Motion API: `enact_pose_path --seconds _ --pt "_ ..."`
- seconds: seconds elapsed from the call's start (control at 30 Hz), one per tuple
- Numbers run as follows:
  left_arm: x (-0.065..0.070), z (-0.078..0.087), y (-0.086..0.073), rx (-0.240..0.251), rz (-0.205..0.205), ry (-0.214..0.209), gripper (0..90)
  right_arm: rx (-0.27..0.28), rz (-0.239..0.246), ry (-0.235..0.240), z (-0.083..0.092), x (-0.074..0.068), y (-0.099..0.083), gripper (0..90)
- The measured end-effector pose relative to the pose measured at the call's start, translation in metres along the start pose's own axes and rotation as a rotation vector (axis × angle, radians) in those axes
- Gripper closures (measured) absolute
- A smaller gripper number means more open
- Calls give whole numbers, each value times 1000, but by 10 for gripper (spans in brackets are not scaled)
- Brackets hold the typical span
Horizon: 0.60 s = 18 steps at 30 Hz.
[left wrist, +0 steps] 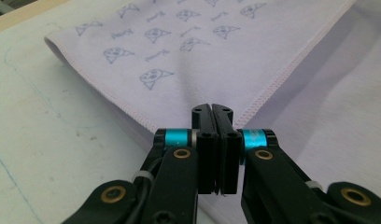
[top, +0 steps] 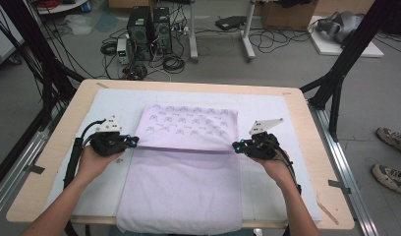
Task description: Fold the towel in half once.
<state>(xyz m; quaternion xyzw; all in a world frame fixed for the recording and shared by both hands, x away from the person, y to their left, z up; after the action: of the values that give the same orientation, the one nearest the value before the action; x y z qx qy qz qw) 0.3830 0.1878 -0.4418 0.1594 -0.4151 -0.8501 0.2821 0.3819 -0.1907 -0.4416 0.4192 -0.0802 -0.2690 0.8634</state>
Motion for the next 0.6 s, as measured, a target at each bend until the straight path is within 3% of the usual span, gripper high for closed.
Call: enact_pose_path --seconds 0.07,0.27,0.6 --pt "12 9 -1 10 -33 3 882 1 10 11 9 -13 -4 868" --pt "49 31 -27 23 -34 -11 881 22 37 46 23 -48 -24 868" --pt "94 64 -59 34 -48 -16 881 48 56 101 40 -103 -50 867"
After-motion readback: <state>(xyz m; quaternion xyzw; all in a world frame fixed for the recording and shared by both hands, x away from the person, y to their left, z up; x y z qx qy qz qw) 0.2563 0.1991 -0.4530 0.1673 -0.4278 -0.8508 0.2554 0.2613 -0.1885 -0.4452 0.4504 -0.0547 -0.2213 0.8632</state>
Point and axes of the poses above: each handheld gripper's, and its own axes: z roughly backward along the jaws, y roughly out of its top, x roughly to its right, the point moved 8 cm from there along -z, roughly forward along the jaws, and after that the axes turned 2 degrees about -z, right-handed, at the moved point
